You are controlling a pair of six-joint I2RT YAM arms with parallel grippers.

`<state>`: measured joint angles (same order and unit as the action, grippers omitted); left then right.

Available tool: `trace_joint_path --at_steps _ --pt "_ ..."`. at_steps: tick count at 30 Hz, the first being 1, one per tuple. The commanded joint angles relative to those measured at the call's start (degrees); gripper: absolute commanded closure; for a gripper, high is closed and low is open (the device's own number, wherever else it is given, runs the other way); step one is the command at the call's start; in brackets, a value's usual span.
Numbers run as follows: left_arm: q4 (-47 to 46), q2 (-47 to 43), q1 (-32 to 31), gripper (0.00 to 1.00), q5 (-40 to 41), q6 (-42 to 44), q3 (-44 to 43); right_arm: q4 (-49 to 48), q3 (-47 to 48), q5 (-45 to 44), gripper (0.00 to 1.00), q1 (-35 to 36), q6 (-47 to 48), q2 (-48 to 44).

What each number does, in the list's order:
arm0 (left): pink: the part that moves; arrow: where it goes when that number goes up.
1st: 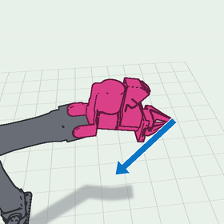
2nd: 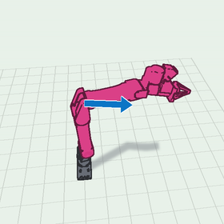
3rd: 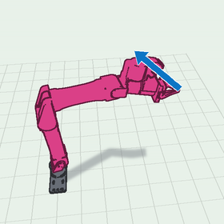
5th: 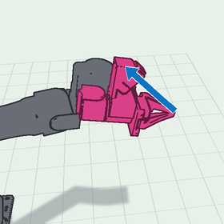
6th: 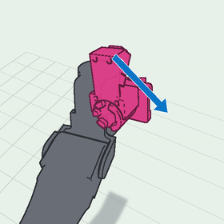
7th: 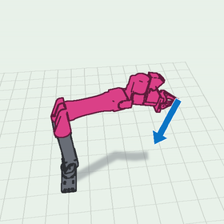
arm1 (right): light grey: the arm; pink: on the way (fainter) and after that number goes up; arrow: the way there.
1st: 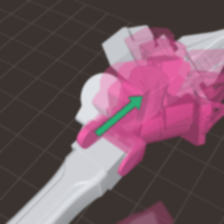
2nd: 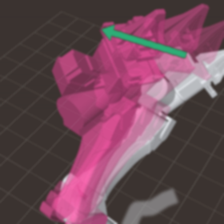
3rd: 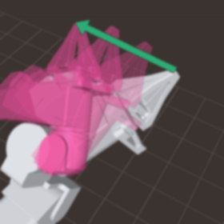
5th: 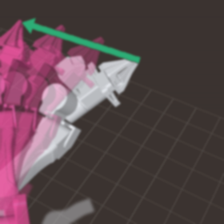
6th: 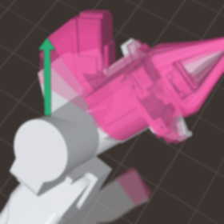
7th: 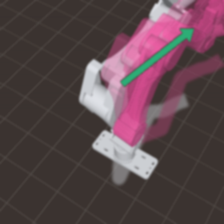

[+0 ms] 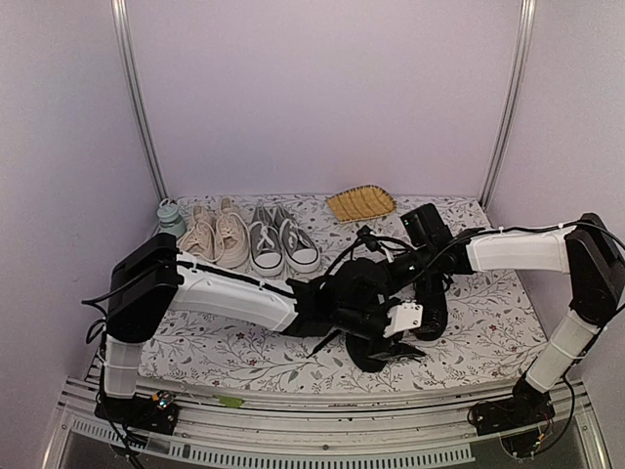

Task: Tie the shoes
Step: Wrap the half-tied shoelace around the shoe, then pass from the right arm to the left

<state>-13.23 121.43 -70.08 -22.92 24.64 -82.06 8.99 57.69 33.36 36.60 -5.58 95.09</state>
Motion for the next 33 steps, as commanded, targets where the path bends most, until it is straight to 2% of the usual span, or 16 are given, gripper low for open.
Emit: trace_joint_path --at_steps 1,5,7,13,17,20,21,26,29,33 --pt "7.7 -2.0 -1.5 0.47 -3.8 1.8 -4.1 -0.6 -1.2 0.7 0.99 -0.1 0.2 -0.9" --pt "11.9 -3.7 -2.1 0.49 -4.3 3.9 -5.9 -0.7 -1.4 1.2 0.99 -0.1 0.2 -0.5" --pt "12.4 -6.8 -2.2 0.52 -6.1 4.7 -4.0 -0.9 -1.3 1.6 0.99 -0.1 0.1 -0.2" --pt "3.4 -21.0 0.7 0.67 -5.1 5.0 14.7 -1.0 -0.8 2.5 0.99 -0.1 0.6 1.0" --pt "3.5 -26.1 6.6 0.7 -5.4 3.8 22.2 -1.5 0.2 3.3 0.99 -0.1 0.7 2.5" --pt "-0.8 -27.0 11.2 0.71 -5.2 2.9 27.7 -1.4 1.7 3.9 0.99 -0.1 1.0 4.2" --pt "-2.6 -26.5 12.6 0.7 -5.0 2.4 29.1 -1.4 2.2 4.1 0.99 -0.1 1.2 4.8" --pt "-11.9 -20.5 17.3 0.49 -3.3 -1.3 31.1 -1.3 4.1 5.5 0.99 -0.1 2.1 6.5" --pt "-15.5 -16.3 19.0 0.43 -3.4 -2.1 30.3 -0.8 4.8 5.9 0.99 -0.1 2.7 6.4" --pt "-18.4 -10.5 19.2 0.41 -4.0 -2.5 26.3 -0.6 4.8 6.8 0.99 -0.1 3.2 6.6"
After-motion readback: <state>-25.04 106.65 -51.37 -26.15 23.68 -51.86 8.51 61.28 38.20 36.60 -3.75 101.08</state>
